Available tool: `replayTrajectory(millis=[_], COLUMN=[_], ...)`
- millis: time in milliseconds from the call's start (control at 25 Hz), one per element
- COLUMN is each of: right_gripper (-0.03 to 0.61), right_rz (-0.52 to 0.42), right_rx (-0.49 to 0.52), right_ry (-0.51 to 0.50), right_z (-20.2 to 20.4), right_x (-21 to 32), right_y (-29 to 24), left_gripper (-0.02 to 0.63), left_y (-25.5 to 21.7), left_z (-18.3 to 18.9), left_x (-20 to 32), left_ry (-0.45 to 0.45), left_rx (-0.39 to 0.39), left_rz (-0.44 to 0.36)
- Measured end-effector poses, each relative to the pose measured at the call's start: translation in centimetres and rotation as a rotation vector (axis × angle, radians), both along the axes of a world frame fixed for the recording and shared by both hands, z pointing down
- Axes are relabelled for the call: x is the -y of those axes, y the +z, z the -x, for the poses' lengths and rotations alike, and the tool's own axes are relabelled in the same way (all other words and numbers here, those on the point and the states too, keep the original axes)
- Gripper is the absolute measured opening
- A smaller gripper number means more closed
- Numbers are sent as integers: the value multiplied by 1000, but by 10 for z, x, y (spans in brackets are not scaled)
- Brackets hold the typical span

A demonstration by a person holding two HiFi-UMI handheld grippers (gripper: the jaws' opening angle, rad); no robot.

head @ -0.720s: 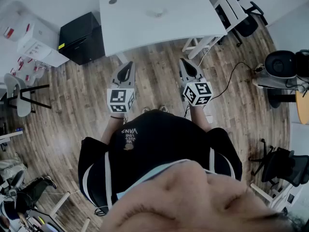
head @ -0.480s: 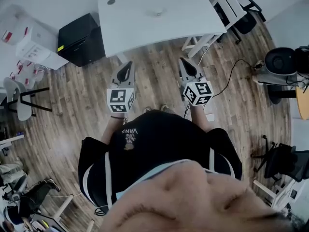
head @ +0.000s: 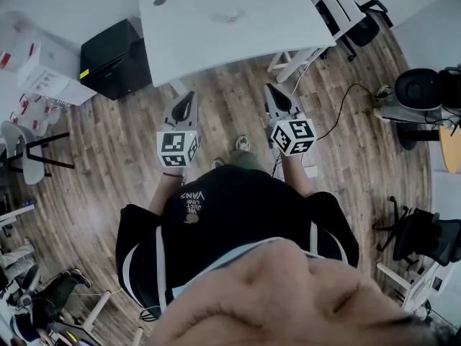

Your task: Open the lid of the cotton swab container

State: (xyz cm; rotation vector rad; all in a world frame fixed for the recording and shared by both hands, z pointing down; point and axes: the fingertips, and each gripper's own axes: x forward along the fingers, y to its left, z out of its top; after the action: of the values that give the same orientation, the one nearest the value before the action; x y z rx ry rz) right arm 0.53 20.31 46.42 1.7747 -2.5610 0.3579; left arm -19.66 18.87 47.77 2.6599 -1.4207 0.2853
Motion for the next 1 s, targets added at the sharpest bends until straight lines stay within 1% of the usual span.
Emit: replayTrajectory(millis=[200,600,800,1000], right_gripper=[12,14,13,13], right_rz=[5,-3,-3,1], right_rx=[-3,4,10,18], right_ry=[-19,-98,-142,-174], right_z=[-15,-49,-63,-75], right_x=[19,74,95,110], right_y=[3,3,5,11], left_gripper=[20,20,20,20], left_y=[3,-2,-2,4], left_z=[-16,-55,-76,-87], left_x=[18,67,84,94], left_ry=[-4,-73,-98,-137], left_rx=[6,15,16,16], left_rz=[3,-10,-16,-11])
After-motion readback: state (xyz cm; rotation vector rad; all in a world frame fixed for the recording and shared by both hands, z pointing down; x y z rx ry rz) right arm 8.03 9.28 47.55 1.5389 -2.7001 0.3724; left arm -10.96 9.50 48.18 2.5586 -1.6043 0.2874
